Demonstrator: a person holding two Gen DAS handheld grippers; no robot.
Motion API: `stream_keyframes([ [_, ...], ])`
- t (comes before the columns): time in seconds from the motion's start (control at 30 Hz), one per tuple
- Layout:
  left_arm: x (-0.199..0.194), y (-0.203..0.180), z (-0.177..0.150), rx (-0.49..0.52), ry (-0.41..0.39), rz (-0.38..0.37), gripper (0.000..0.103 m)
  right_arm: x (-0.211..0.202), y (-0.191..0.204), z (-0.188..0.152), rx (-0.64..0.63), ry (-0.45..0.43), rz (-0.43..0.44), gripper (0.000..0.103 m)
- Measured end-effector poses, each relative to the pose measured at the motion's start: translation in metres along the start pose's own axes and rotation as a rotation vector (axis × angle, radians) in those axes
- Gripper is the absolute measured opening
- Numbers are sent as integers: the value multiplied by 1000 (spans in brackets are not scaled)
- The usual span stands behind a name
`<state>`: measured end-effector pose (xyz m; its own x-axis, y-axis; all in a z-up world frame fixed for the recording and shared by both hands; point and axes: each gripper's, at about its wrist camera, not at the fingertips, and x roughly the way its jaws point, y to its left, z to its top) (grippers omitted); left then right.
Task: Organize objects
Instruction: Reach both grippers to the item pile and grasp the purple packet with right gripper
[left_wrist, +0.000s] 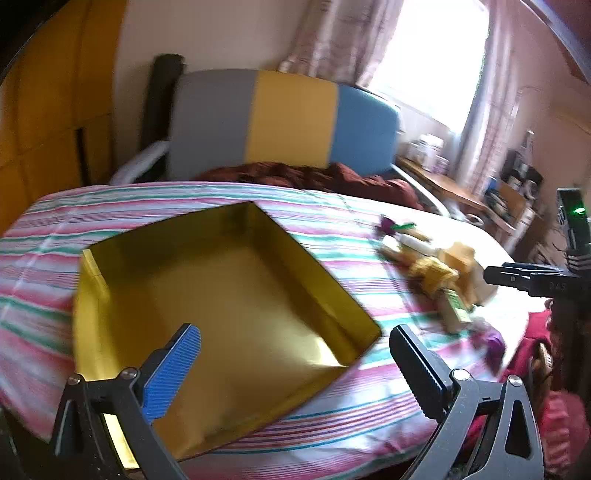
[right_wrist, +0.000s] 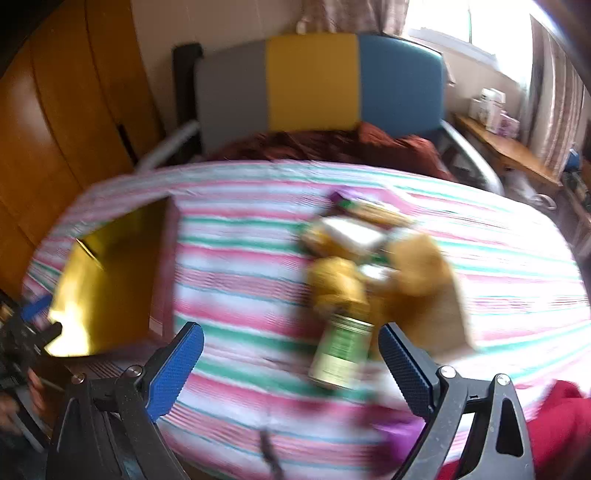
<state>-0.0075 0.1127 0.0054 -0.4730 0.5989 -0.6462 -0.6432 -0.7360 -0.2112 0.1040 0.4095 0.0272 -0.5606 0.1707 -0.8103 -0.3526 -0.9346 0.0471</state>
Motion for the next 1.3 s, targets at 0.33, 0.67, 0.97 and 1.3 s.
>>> stream_keyframes([
  [0.33, 38, -58, 4, 139, 83, -168, 103, 26, -62, -47, -123, 422, -76, 84],
  [0.67, 74, -108, 9, 253, 169, -248, 103, 69, -67, -54, -177, 650, -59, 66],
  [0.97, 118, -137, 11, 268, 263, -273, 102, 51, -63, -58, -212, 626, -37, 41],
  [1.3, 175, -192, 12, 300, 360, -309, 95, -5, -102, -48, -80, 449, -13, 24],
])
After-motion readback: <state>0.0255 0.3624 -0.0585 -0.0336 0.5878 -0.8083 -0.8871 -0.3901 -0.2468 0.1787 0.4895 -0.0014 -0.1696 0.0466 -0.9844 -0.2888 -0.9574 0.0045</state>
